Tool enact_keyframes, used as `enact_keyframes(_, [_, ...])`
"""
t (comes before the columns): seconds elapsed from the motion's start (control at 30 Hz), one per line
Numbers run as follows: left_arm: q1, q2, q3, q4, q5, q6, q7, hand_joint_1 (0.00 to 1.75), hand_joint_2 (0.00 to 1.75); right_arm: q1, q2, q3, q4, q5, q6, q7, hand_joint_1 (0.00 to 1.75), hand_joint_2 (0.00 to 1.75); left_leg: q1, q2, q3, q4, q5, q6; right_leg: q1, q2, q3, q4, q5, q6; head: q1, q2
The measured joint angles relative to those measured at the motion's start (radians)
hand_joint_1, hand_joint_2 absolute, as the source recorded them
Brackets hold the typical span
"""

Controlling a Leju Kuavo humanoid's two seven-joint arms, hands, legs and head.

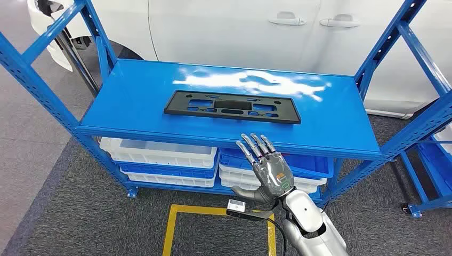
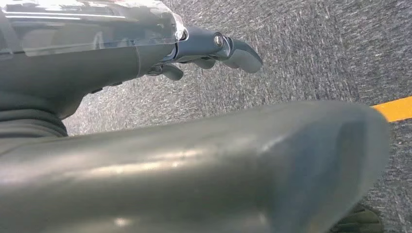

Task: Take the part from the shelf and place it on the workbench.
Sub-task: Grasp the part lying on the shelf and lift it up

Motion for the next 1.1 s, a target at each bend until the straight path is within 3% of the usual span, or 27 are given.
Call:
enact_keyframes(0.07, [0.000,0.000,0.000,0.000,0.000,0.000,0.000,0.00,0.00,0.000,0.000,0.000,0.002,0.000,0.000,0.000,0.00,0.00,-0.001,-0.001,0.001,0.000,-0.001,0.000,0.000,0.000,-0.008,0.011,0.010,0.000,0.000,0.000])
enact_keyframes(0.1, [0.000,0.000,0.000,0.000,0.001,0.000,-0.001,0.00,0.00,0.001,0.000,0.001,0.003,0.000,0.000,0.000,0.00,0.00,-0.002,-0.001,0.003,0.001,-0.001,0.000,0.000,0.000,-0.004,-0.002,0.029,-0.002,0.000,0.000])
enact_keyframes(0.17, [0.000,0.000,0.000,0.000,0.001,-0.001,-0.003,0.00,0.00,-0.001,-0.001,0.001,0.004,0.000,0.000,0.001,0.00,0.00,-0.003,-0.003,0.009,0.001,-0.004,-0.002,0.002,0.000,0.055,-0.131,0.101,-0.012,0.000,0.000])
enact_keyframes(0.23, [-0.001,0.000,0.000,0.000,0.000,-0.002,-0.005,0.00,0.00,-0.003,-0.001,0.001,0.004,0.000,-0.001,0.004,0.00,0.00,-0.007,-0.004,0.011,0.002,-0.008,-0.008,0.007,-0.002,0.110,-0.251,0.142,-0.023,0.000,0.000])
enact_keyframes(0.3, [-0.001,-0.001,0.000,0.000,-0.001,-0.004,-0.005,0.00,0.00,-0.003,-0.001,0.001,0.003,0.001,-0.001,0.008,0.00,0.00,-0.008,-0.003,0.011,0.002,-0.011,-0.018,0.014,-0.002,0.122,-0.278,0.141,-0.030,0.000,0.000])
enact_keyframes(0.4, [-0.003,0.000,0.000,0.000,-0.007,-0.008,-0.005,0.00,0.00,0.001,-0.003,0.001,-0.001,0.006,-0.002,0.017,0.00,0.00,-0.008,-0.002,0.010,0.015,-0.025,-0.035,0.007,-0.001,0.132,-0.293,0.145,-0.044,0.000,0.000])
enact_keyframes(0.43, [-0.004,0.000,0.000,0.000,-0.008,-0.010,-0.005,0.00,0.00,0.002,-0.003,0.001,-0.004,0.009,-0.002,0.019,0.00,0.00,-0.007,-0.001,-0.005,0.049,-0.045,-0.040,0.004,-0.002,0.137,-0.298,0.146,-0.049,0.000,0.000])
enact_keyframes(0.5, [-0.006,0.000,-0.001,0.000,-0.010,-0.014,-0.005,0.00,0.00,0.006,-0.003,0.001,-0.008,0.017,-0.002,0.023,0.00,0.00,-0.003,-0.001,-0.067,0.173,-0.102,-0.048,0.003,-0.004,0.143,-0.301,0.143,-0.055,0.000,0.000])
enact_keyframes(0.57, [-0.006,0.001,-0.001,0.000,-0.010,-0.017,-0.005,0.00,0.00,0.014,-0.002,0.001,-0.011,0.025,0.002,0.029,0.00,0.00,0.000,-0.001,-0.124,0.275,-0.127,-0.055,0.005,-0.004,0.147,-0.299,0.138,-0.057,0.000,0.000])
enact_keyframes(0.6, [-0.006,0.002,-0.001,0.000,-0.010,-0.019,-0.005,0.00,0.00,0.018,-0.001,0.001,-0.014,0.029,0.005,0.031,0.00,0.00,0.001,-0.001,-0.130,0.275,-0.112,-0.057,0.005,-0.003,0.149,-0.297,0.135,-0.057,0.000,0.000])
enact_keyframes(0.67, [-0.008,0.003,-0.002,0.000,-0.010,-0.020,-0.005,0.00,0.00,0.023,0.000,0.001,-0.023,0.034,0.010,0.033,0.00,0.00,0.003,0.000,-0.086,0.168,-0.037,-0.055,0.004,-0.002,0.157,-0.293,0.126,-0.053,0.000,0.000])
enact_keyframes(0.73, [-0.010,0.004,-0.002,0.000,-0.010,-0.020,-0.006,0.00,0.00,0.025,0.000,0.001,-0.030,0.035,0.013,0.034,0.00,0.00,0.001,-0.001,-0.032,0.049,0.010,-0.046,0.008,0.000,0.162,-0.288,0.117,-0.045,0.000,0.000])
enact_keyframes(0.77, [-0.012,0.005,-0.002,0.000,-0.010,-0.020,-0.007,0.00,0.00,0.026,0.001,0.001,-0.032,0.035,0.015,0.034,0.00,0.00,0.000,-0.001,-0.019,0.019,0.015,-0.041,0.009,0.000,0.162,-0.287,0.114,-0.041,0.000,0.000])
enact_keyframes(0.9, [-0.014,0.006,-0.002,0.000,-0.010,-0.019,-0.015,0.00,0.00,0.028,0.004,0.001,-0.049,0.043,0.016,0.039,0.00,0.00,0.002,-0.002,-0.010,0.001,0.009,-0.018,0.009,0.000,0.157,-0.273,0.100,-0.021,0.000,0.000])
enact_keyframes(0.97, [-0.019,0.007,-0.002,0.000,-0.010,-0.018,-0.020,0.00,0.00,0.030,0.006,0.000,-0.062,0.054,0.018,0.046,0.00,0.00,0.004,-0.001,-0.002,-0.006,0.008,-0.008,0.006,-0.001,0.116,-0.186,0.055,-0.013,0.000,0.000])
enact_keyframes(1.03, [-0.024,0.007,-0.003,0.000,-0.010,-0.018,-0.022,0.00,0.00,0.035,0.008,0.000,-0.068,0.063,0.020,0.051,0.00,0.00,0.004,-0.001,0.001,-0.006,0.003,-0.003,0.004,-0.001,0.040,-0.049,0.004,-0.009,0.000,0.000])
enact_keyframes(1.07, [-0.024,0.007,-0.003,0.000,-0.010,-0.018,-0.021,0.00,0.00,0.037,0.009,0.000,-0.068,0.065,0.021,0.052,0.00,0.00,0.004,-0.001,0.003,-0.006,0.001,-0.002,0.002,-0.001,0.010,-0.003,-0.002,-0.007,0.000,0.000])
enact_keyframes(1.1, [-0.025,0.008,-0.003,0.000,-0.011,-0.018,-0.020,0.00,0.00,0.039,0.010,-0.001,-0.069,0.067,0.021,0.052,0.00,0.00,0.004,-0.002,0.007,-0.006,-0.002,-0.002,0.001,-0.001,-0.003,0.007,0.012,-0.007,0.000,0.000])
